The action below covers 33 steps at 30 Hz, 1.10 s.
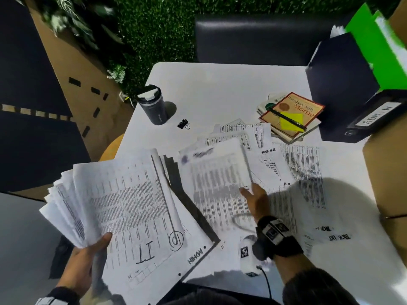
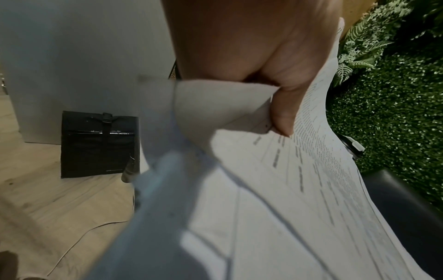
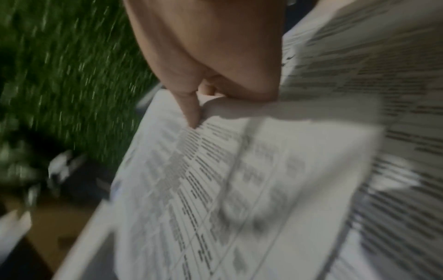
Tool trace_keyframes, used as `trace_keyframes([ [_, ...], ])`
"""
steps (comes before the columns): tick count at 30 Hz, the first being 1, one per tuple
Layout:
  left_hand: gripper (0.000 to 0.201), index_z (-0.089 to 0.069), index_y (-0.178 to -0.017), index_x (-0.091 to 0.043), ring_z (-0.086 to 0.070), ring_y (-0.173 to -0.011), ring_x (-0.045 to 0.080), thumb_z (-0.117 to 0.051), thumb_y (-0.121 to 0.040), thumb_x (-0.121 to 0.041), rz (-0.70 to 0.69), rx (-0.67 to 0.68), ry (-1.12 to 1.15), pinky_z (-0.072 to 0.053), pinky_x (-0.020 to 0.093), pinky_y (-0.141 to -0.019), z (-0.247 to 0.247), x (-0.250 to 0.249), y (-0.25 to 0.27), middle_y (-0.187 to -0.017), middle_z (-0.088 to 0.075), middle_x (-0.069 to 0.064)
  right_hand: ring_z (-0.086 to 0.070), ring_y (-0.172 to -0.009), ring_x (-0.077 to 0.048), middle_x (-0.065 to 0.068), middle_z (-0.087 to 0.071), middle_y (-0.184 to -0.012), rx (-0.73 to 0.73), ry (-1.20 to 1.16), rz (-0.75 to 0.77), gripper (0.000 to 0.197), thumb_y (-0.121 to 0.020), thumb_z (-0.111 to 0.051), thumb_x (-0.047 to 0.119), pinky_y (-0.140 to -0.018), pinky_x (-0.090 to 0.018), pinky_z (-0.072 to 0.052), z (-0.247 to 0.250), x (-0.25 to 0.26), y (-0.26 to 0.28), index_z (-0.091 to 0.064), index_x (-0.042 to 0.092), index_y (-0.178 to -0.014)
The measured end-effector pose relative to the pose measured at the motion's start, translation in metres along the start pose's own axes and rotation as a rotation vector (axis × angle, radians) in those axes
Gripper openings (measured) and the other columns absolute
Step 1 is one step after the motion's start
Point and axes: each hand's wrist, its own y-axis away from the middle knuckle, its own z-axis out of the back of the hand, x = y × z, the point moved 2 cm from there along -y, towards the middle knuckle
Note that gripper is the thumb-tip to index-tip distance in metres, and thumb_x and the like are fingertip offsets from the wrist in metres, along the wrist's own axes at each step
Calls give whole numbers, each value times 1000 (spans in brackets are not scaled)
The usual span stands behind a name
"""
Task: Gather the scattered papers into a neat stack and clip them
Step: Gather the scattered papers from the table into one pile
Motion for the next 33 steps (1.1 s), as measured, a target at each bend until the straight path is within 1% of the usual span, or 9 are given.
trace_keyframes([
  [5, 35, -60, -110, 9, -59, -83, 28, -68, -84, -14, 6, -5, 10, -43, 39, -83, -1, -5, -2, -105, -65, 20, -54, -52, -18, -9, -55, -55, -25, -43, -239, 20, -90, -55, 4, -41, -15, -38, 32, -14, 2, -59, -3, -73],
  [9, 32, -67, -100, -1, -64, -98, 35, -72, -79, -25, -18, 12, -49, -47, 49, -92, -2, -10, -3, -100, -71, 19, -61, -66, -24, -12, -61, -69, -65, 126, -284, 27, -86, -65, 25, -61, -28, -45, 32, -31, 1, -63, -1, -77],
  [15, 33, -59, -110, 9, -56, -75, 28, -65, -88, -14, -39, 44, -69, -47, 29, -59, -5, -22, -11, -102, -66, 24, -57, -72, -23, -15, -59, -84, -185, 227, -328, 67, -75, -66, 60, -61, -32, -41, -7, -34, -5, -54, -2, -96],
  [18, 17, -59, -87, 3, -53, -50, 17, -63, -89, -13, -31, 44, -80, -37, 27, -52, 0, -27, -13, -54, -62, 5, -61, -96, -32, -21, -61, -112, -236, 238, -366, 72, -77, -70, 51, -79, -38, -49, -17, -25, 4, -51, -5, -118],
  [20, 18, -59, -88, 3, -53, -46, 17, -63, -88, -14, -35, 38, -74, -37, 27, -52, 6, -32, -17, -44, -58, -1, -58, -97, -32, -20, -59, -112, -241, 240, -310, 46, -81, -71, 32, -76, -36, -47, -18, -19, 1, -53, 2, -110],
  [23, 24, -60, -105, 6, -62, -65, 22, -62, -89, -12, -56, 70, -71, -41, 33, -59, 14, -42, -19, -75, -70, 13, -59, -79, -29, -13, -57, -78, -279, 71, -250, 10, -81, -66, 12, -66, -29, -53, -13, -12, -7, -58, 6, -84],
  [25, 26, -59, -108, 8, -57, -72, 23, -61, -90, -10, -86, 67, -104, -39, 30, -60, 16, -54, -17, -86, -65, 15, -55, -66, -22, -7, -55, -63, -250, -97, -164, 13, -80, -67, 6, -52, -21, -44, 0, 1, -3, -57, 7, -72],
  [30, 32, -59, -112, 8, -55, -74, 24, -63, -89, -14, -98, 104, -175, -41, 31, -66, 25, -63, -40, -80, -61, 7, -65, -78, -27, -15, -70, -84, -115, -269, -43, 22, -76, -72, 5, -72, -29, -50, 65, 15, 20, -68, -2, -96],
  [33, 37, -62, -109, 0, -60, -81, 26, -71, -82, -23, -95, 108, -189, -44, 38, -78, 25, -65, -57, -91, -68, 12, -61, -93, -29, -19, -67, -98, -117, -169, -108, 33, -79, -69, -1, -69, -27, -46, 103, -3, 20, -62, -9, -110],
])
